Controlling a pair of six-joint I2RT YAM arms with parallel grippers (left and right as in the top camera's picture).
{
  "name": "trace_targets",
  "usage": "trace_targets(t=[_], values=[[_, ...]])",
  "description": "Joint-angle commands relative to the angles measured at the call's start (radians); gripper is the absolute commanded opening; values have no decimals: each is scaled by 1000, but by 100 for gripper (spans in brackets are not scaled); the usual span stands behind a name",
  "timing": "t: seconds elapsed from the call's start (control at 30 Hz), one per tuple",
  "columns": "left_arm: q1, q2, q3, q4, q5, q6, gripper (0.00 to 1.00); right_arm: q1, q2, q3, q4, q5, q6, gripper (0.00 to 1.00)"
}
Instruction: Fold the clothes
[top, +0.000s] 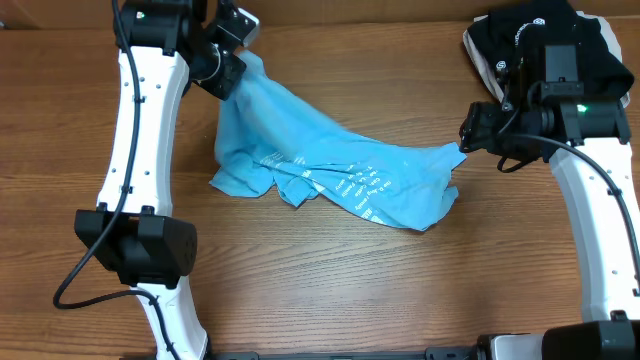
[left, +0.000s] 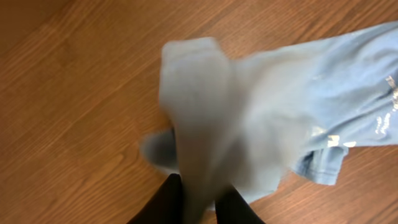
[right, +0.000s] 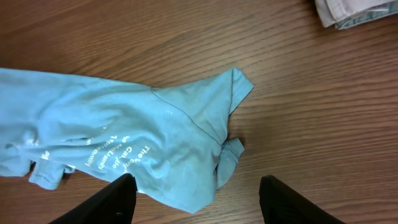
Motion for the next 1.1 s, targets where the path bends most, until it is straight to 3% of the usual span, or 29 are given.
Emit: trace_targets(t=[0.0, 0.3, 0.4, 0.47, 0.5, 0.73, 0.9, 1.07], values=[[-10, -14, 27, -10, -2, -3, 4, -3, 11, 2, 2, 6, 0, 67], [-10, -6, -10, -44, 59, -5, 5, -3, 12, 2, -6, 6, -8, 67], [-10, -5, -70, -31, 65, -5, 66, -3, 12, 2, -5, 6, -8, 67], [-10, -5, -133, 5, 66, -5, 93, -3, 12, 2, -4, 6, -7, 68], [-10, -4, -167, 32, 63, -5, 100, -3, 12, 2, -4, 6, -8, 68], [-5, 35, -335, 267, -42, -68, 100, -3, 12, 0, 16, 6, -11, 71], [10, 95, -352, 373, -138, -185, 100, -3, 12, -26, 53, 6, -23, 72], [42, 182, -352, 450, -140, -269, 100, -3, 12, -75, 90, 6, -23, 73]])
